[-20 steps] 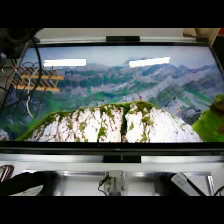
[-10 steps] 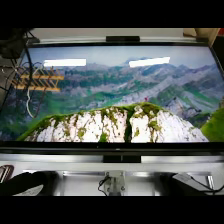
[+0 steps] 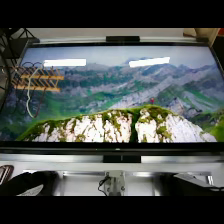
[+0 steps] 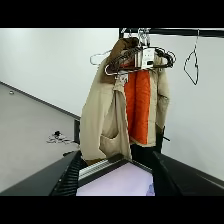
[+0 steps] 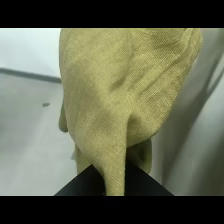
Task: Fold the shirts.
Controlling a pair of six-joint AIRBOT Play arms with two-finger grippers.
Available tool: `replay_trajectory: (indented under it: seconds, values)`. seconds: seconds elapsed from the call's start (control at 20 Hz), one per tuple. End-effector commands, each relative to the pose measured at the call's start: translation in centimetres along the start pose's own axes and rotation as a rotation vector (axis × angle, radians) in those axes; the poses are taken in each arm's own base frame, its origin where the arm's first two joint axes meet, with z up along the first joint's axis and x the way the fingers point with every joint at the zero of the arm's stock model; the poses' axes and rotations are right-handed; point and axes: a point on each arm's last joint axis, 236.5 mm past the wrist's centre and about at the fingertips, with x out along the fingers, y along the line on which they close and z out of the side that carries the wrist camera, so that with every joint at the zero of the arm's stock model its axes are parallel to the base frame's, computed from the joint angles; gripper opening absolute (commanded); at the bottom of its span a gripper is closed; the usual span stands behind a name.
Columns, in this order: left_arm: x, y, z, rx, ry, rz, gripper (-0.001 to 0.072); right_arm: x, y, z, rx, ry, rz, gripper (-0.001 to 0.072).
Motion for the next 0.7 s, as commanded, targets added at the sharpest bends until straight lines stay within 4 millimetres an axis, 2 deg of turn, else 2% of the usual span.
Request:
replay_trajectory:
  seconds: [0.0, 0.65]
  values:
    - [-0.4, -0.6, -0.1, -0.027, 0.017, -0.016, 0.054, 0.9, -1.7, 0.9, 0.036, -0.056, -0.025, 0.0042]
    - [-0.4, -1.0, -0.3, -0.157, 0.028, -0.025, 0.054, 4.1, -1.8, 4.3, 0.149, -0.247, -0.006, 0.0042]
